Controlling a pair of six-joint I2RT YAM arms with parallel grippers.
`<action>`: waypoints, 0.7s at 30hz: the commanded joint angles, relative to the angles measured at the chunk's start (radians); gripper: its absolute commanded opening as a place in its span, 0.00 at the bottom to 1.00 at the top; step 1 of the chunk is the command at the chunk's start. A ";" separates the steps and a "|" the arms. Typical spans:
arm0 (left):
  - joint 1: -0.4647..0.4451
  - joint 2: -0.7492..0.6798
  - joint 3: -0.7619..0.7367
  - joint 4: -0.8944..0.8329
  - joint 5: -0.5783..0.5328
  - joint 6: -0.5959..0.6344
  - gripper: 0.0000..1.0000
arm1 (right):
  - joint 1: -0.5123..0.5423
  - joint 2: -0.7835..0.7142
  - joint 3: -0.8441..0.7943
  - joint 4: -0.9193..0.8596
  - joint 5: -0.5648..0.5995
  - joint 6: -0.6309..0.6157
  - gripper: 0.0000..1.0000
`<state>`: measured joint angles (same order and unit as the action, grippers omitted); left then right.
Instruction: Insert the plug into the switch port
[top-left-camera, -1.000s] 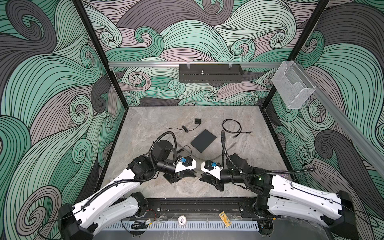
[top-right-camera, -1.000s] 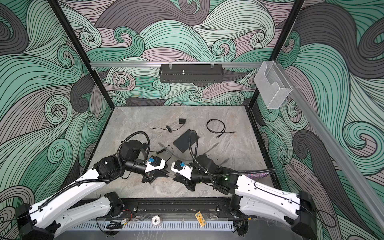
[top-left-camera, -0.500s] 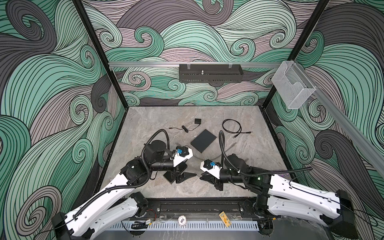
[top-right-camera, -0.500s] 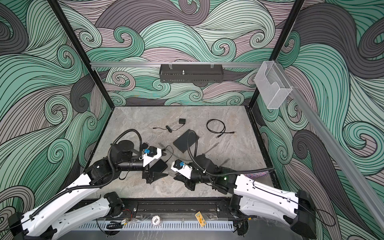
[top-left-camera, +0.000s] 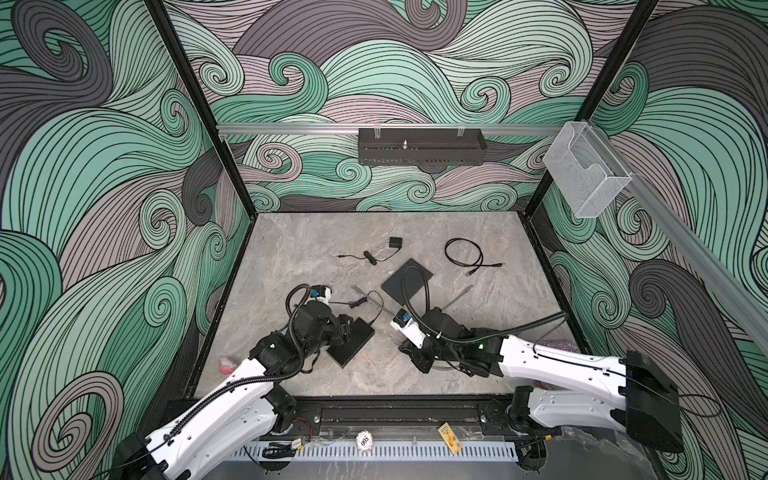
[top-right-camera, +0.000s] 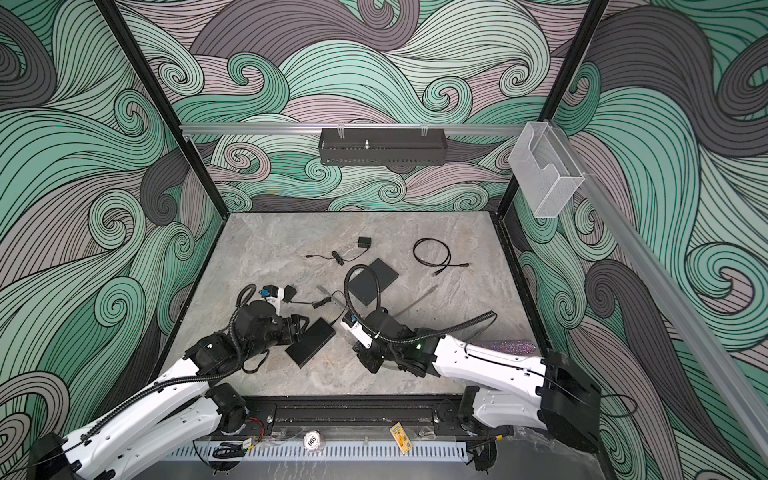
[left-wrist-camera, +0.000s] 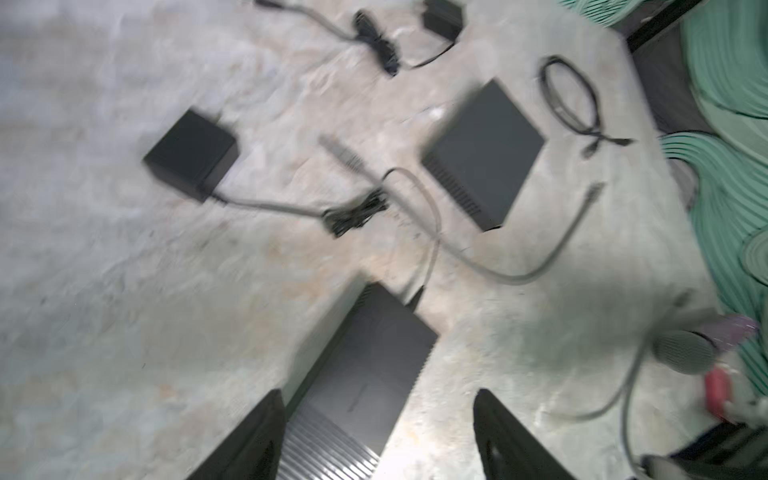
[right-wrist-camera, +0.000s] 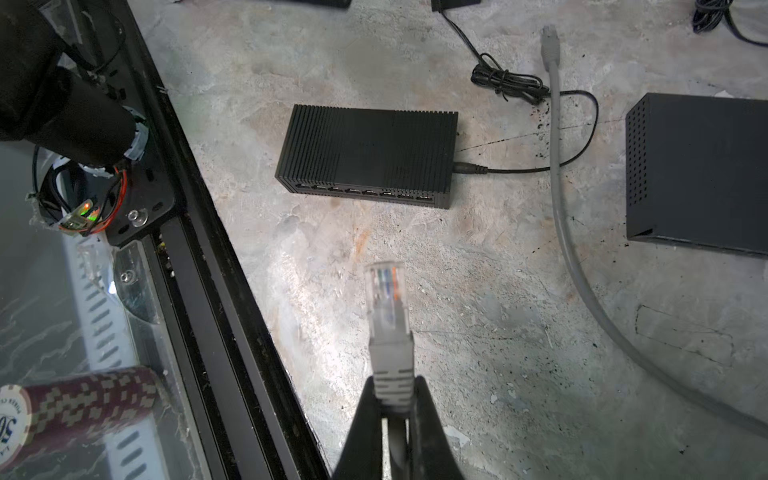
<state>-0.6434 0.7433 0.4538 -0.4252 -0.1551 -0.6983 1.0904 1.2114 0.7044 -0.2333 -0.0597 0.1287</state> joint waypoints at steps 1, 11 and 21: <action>0.007 0.000 -0.044 0.084 -0.124 -0.111 0.73 | -0.001 0.044 0.035 0.042 -0.017 0.070 0.00; 0.012 0.101 -0.130 0.225 -0.104 -0.083 0.74 | 0.015 0.239 0.143 0.023 -0.046 0.104 0.00; 0.014 0.166 -0.188 0.389 0.096 -0.103 0.75 | 0.023 0.277 0.115 0.082 -0.055 0.169 0.00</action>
<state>-0.6353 0.8955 0.2588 -0.1169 -0.1505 -0.7753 1.1118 1.4872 0.8352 -0.1875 -0.1017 0.2554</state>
